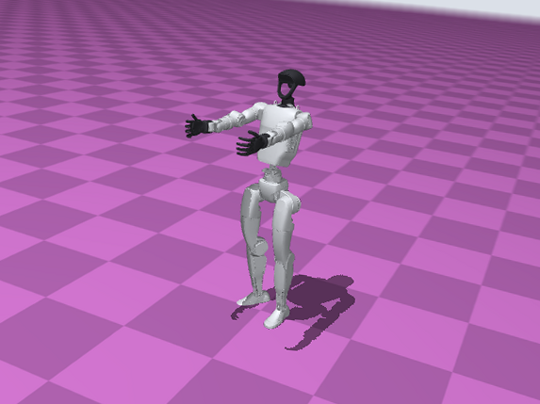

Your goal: Upper body actions

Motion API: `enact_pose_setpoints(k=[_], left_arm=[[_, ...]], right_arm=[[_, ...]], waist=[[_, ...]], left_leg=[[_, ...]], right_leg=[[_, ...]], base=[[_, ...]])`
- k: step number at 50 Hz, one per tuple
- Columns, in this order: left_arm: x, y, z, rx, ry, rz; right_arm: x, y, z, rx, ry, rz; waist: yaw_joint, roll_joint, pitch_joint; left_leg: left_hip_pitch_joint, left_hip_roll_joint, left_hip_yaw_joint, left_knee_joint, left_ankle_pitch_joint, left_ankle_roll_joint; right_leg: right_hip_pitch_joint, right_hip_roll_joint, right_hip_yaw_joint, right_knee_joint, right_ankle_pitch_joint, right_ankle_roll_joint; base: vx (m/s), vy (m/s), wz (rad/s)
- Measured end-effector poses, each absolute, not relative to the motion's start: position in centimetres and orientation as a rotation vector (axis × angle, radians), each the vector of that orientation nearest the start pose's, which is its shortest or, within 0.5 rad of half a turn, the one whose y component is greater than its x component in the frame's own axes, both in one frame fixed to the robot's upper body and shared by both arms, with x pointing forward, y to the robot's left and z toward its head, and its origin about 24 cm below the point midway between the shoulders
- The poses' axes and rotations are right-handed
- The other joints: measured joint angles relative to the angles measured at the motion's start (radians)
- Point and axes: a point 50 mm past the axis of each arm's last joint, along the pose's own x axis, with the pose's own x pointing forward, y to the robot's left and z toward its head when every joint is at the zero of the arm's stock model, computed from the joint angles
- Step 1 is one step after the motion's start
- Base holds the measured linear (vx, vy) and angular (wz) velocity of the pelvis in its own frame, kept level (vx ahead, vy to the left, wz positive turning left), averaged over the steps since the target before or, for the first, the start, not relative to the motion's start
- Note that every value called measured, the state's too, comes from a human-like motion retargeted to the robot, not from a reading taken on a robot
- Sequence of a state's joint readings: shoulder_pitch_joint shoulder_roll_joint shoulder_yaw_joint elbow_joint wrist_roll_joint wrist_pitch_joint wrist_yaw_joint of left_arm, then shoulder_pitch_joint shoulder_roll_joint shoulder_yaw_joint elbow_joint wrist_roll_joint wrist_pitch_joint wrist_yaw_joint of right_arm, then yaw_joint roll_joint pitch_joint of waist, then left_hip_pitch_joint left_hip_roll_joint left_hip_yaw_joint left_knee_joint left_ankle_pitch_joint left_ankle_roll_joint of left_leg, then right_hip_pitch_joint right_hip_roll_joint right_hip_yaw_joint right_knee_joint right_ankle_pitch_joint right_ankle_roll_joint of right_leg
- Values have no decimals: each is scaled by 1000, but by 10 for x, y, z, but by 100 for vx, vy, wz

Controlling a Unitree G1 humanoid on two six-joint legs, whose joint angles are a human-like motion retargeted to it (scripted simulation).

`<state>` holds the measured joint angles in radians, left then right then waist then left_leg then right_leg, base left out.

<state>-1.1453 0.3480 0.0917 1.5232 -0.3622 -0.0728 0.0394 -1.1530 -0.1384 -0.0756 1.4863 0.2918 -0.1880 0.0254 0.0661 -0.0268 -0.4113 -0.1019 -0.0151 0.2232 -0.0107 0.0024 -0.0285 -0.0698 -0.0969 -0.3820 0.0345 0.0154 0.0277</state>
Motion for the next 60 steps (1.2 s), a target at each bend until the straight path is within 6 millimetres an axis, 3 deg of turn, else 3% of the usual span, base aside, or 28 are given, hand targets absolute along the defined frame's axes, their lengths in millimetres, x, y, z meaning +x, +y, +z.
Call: enact_pose_setpoints(k=[10, 18, 22, 28, 32, 35, 40, 45, 48, 52, 55, 58, 60], left_arm=[[397, 242, 106, 158, 184, 212], [380, 251, 99, 139, 38, 207], [364, 246, 85, 49, -24, 226], [329, 245, 45, -24, 14, 221], [294, 250, 6, 49, 117, 217], [260, 255, -34, 121, 284, 233], [196, 247, -106, 108, 674, 234], [124, 236, -153, 40, 1087, 183], [63, 228, -168, -7, 1434, 111], [-4, 216, -169, -103, 1793, 38], [-29, 206, -171, -95, 1831, 25], [-43, 194, -173, -24, 1817, 58], [-54, 183, -173, 28, 1841, 39]], right_arm=[[398, -103, 92, 240, 57, 93], [379, -90, 72, 266, 22, 141], [363, -93, 56, 267, 6, 141], [327, -112, 19, 228, 30, 82], [294, -129, -14, 120, 86, 46], [262, -141, -45, -4, 185, 47], [200, -161, -112, -125, 550, 10], [132, -174, -156, -198, 946, 138], [86, -184, -171, -316, 1183, 207], [24, -198, -176, -444, 1543, 265], [-15, -198, -175, -464, 1724, 383], [-42, -192, -174, -470, 1777, 467], [-57, -193, -172, -455, 1820, 345]], waist=[[-22, 23, 7], [-48, 40, 57], [-60, 41, 77], [-65, 38, 110], [-58, 35, 132], [-59, 32, 145], [-63, 27, 165], [-56, 26, 193], [-48, 21, 192], [-44, 11, 194], [-47, 7, 204], [181, -25, 197], [227, -39, 197]], left_leg=[[0, -1, 1, 0, 2, 1], [11, -2, 12, 1, 1, 2], [10, -3, 4, 0, 5, 2], [8, -4, 0, -3, 8, 2], [10, -5, 2, -3, 9, 3], [12, -7, 3, -5, 10, 3], [18, -7, 0, -6, 11, 4], [26, -4, 5, -6, 11, 5], [25, -3, 5, -7, 12, 5], [23, -2, 9, -10, 12, 4], [22, 1, 11, -11, 10, 3], [38, 39, 249, -13, -24, -13], [43, 48, 290, -5, -36, -24]], right_leg=[[-2, 0, 2, 3, 1, -2], [0, -3, 14, 5, 6, -4], [2, -5, 9, 4, 8, -2], [0, -9, 6, 4, 10, 0], [-1, -11, 8, 5, 13, 0], [1, -12, 8, 4, 15, 0], [8, -13, 6, 4, 16, 1], [11, -11, 10, 4, 19, 1], [9, -11, 11, 3, 20, 1], [3, -11, 14, 5, 21, 2], [0, -11, 17, 6, 20, 4], [-10, 36, 251, 11, -21, 3], [-28, 35, 291, 21, -22, 5]], base=[[0, 0, 0], [-5, -3, -4], [-5, -9, 10], [-4, -10, 4], [-4, -8, -3], [-2, -8, -2], [-3, -8, 3], [-4, -7, -6], [2, -7, -2], [2, -11, -5], [-3, -13, -56], [-3, -7, -333], [0, -2, -89]])
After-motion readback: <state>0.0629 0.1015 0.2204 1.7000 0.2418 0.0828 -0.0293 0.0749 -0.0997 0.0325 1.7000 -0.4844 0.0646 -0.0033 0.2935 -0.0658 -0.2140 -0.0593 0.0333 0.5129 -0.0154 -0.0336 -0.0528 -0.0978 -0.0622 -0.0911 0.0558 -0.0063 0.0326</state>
